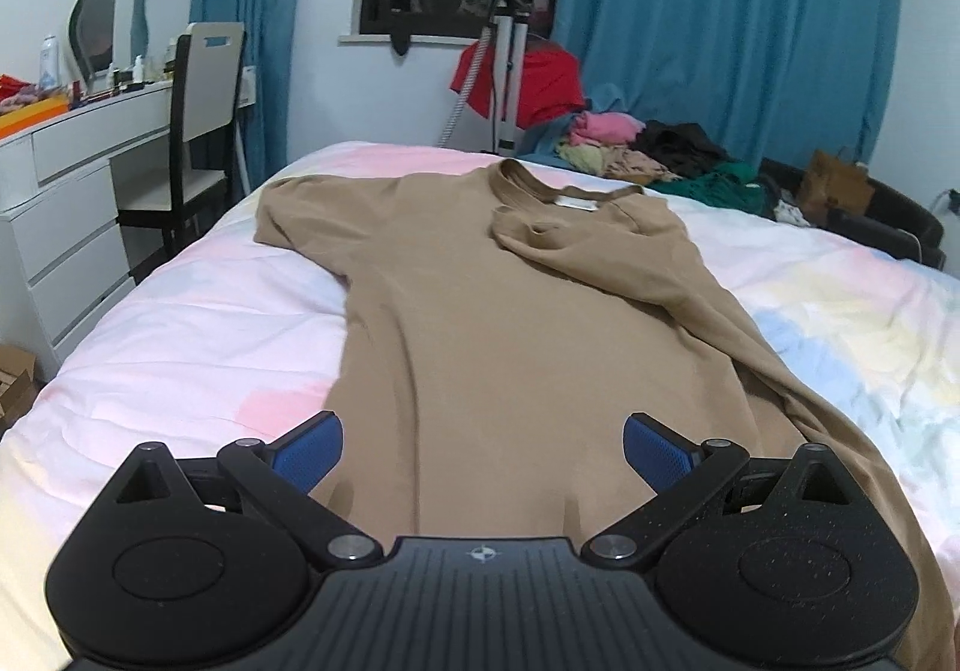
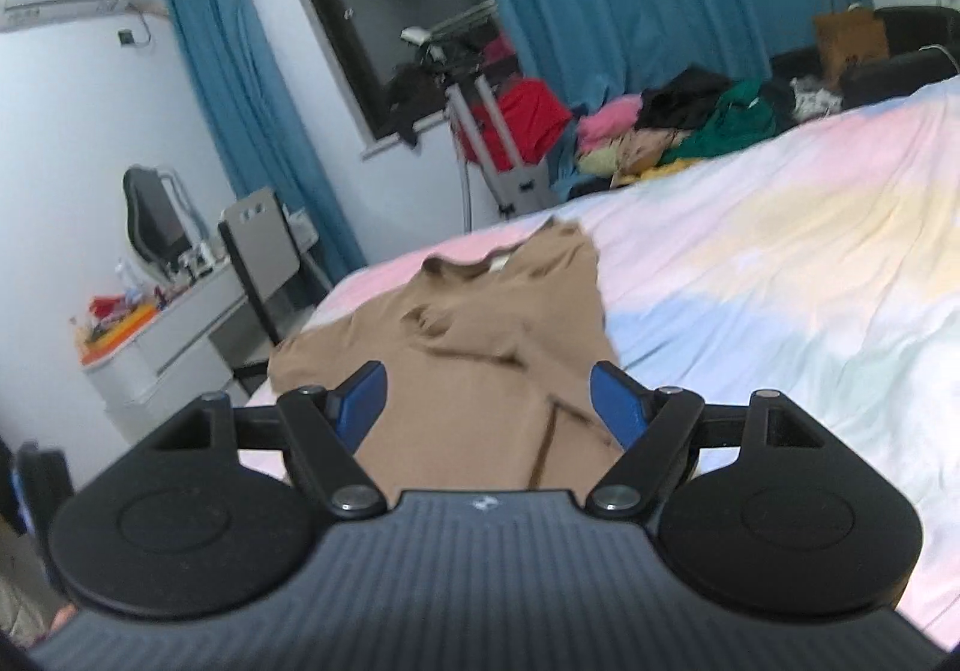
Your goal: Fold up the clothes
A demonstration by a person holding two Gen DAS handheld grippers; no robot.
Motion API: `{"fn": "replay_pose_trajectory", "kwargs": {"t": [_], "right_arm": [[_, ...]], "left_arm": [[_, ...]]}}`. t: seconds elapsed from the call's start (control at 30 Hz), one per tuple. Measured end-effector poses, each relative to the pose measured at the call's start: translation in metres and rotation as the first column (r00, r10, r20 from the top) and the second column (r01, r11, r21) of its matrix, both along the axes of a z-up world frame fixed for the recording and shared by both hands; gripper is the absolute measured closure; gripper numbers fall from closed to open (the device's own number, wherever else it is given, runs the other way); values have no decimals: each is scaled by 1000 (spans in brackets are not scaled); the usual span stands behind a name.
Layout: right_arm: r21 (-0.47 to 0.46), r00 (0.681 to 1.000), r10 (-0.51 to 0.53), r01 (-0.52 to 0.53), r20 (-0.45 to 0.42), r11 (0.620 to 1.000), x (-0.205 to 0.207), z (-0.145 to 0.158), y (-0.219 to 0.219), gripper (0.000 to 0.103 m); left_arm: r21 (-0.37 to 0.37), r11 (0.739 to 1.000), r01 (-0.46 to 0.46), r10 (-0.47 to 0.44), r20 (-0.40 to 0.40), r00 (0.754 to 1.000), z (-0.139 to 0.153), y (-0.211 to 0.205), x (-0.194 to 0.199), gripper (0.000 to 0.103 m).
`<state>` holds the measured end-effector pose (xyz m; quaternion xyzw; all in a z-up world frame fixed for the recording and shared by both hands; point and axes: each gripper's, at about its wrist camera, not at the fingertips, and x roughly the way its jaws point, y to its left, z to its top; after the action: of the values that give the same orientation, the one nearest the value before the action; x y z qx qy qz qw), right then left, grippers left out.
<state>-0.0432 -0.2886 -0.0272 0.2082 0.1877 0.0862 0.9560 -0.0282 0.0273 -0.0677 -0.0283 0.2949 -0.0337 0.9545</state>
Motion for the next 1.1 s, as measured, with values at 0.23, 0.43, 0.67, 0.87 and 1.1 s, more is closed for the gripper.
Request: {"fn": "replay_pose_trajectory", "kwargs": {"t": [0.23, 0.43, 0.67, 0.87, 1.1], "right_arm": [[67, 999, -42, 42, 1, 997, 3, -5, -31, 26], [120, 997, -83, 82, -1, 989, 5, -9, -57, 26], [187, 989, -145, 148, -30, 971, 4, -18, -84, 26], [234, 953, -297, 304, -65, 924, 0, -27, -115, 26], [252, 891, -437, 454, -124, 855, -4, -39, -141, 26]], "left_arm": [[-18, 998, 62, -63, -32, 998, 0, -26, -5, 2], [-36, 987, 154, -156, -75, 985, -3, -72, -9, 3], [-194, 963, 187, -225, -195, 955, -17, -115, 2, 9], [-288, 933, 217, -289, -238, 927, -24, -155, 6, 18], [-306, 916, 259, -345, -277, 897, -43, -192, 6, 35]]}}
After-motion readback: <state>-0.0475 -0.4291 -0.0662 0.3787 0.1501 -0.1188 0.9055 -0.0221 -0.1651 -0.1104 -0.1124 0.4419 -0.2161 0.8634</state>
